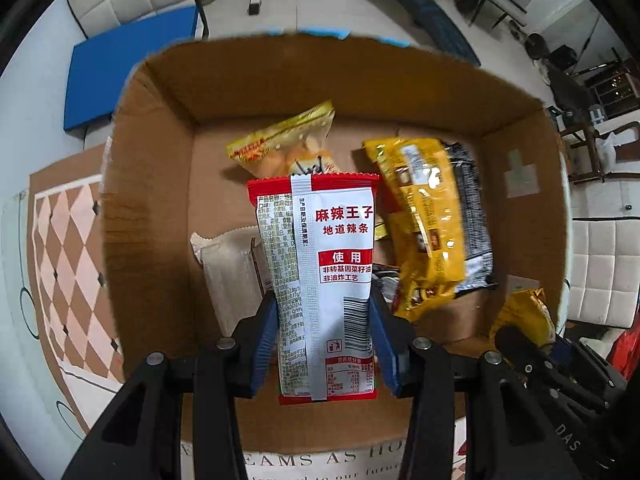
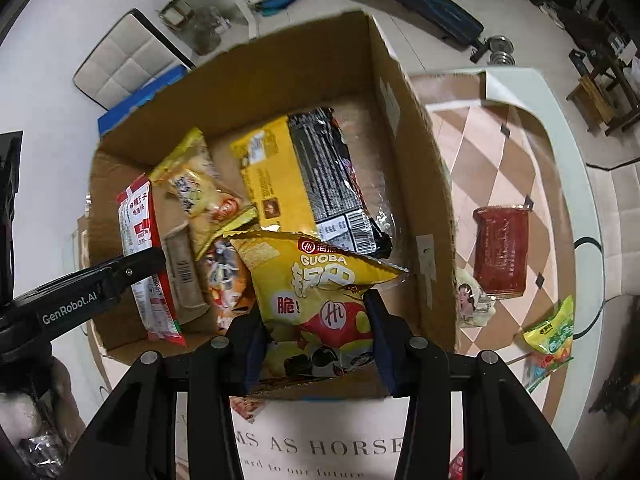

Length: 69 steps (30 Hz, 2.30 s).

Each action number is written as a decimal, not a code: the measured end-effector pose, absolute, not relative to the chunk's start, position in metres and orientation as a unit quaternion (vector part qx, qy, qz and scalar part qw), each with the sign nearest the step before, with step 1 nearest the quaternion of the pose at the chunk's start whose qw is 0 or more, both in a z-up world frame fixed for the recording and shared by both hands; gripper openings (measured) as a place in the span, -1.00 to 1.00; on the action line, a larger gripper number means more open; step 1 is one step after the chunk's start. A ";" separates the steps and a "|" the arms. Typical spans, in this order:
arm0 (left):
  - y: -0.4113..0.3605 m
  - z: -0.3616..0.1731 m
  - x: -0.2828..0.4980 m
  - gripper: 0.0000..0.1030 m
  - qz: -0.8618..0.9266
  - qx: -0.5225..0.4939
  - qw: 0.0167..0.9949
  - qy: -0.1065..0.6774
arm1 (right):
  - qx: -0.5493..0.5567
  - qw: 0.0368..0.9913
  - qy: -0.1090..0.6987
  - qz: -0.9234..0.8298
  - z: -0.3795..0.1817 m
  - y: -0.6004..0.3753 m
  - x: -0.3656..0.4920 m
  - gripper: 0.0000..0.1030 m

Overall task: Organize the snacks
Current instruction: 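Carry both packets into the cardboard box and open both tools, then withdraw both tools from the box toward the table, then grasp the cranberry oat cookie packet with the left tool while the right grasps the red triangular packet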

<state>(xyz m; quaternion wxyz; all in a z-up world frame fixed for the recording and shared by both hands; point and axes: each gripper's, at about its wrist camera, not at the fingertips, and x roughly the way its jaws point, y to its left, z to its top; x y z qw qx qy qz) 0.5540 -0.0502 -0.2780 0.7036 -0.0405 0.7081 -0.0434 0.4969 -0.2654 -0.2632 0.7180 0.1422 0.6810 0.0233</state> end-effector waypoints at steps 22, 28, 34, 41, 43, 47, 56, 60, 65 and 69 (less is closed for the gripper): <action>-0.040 -0.250 0.531 0.75 -0.037 -0.035 0.726 0.686 | 0.070 0.714 0.697 0.020 -0.278 -0.246 0.506 0.81; -0.040 -0.223 0.501 0.75 -0.025 -0.023 0.765 0.643 | 0.049 0.747 0.663 0.016 -0.248 -0.244 0.491 0.82; -0.041 -0.197 0.474 0.75 -0.023 -0.025 0.788 0.615 | 0.036 0.774 0.631 0.019 -0.211 -0.243 0.468 0.82; -0.039 -0.159 0.443 0.75 -0.018 -0.015 0.819 0.573 | 0.031 0.798 0.602 0.025 -0.174 -0.245 0.436 0.82; -0.037 -0.150 0.436 0.75 -0.017 -0.020 0.824 0.565 | 0.030 0.803 0.595 0.028 -0.166 -0.244 0.427 0.82; -0.035 -0.133 0.422 0.75 -0.014 -0.023 0.832 0.553 | 0.037 0.809 0.586 0.038 -0.152 -0.244 0.410 0.82; -0.042 -0.124 0.366 0.75 -0.004 -0.035 0.831 0.555 | 0.110 0.791 0.597 0.071 -0.140 -0.268 0.368 0.88; -0.053 -0.150 0.335 0.75 -0.010 -0.041 0.810 0.585 | 0.130 0.772 0.621 0.040 -0.156 -0.308 0.335 0.88; -0.064 -0.203 0.310 0.75 -0.012 -0.064 0.766 0.639 | 0.152 0.718 0.678 -0.030 -0.213 -0.360 0.291 0.88; -0.069 -0.236 0.298 0.75 -0.006 -0.069 0.743 0.666 | 0.211 0.661 0.716 -0.077 -0.274 -0.397 0.257 0.88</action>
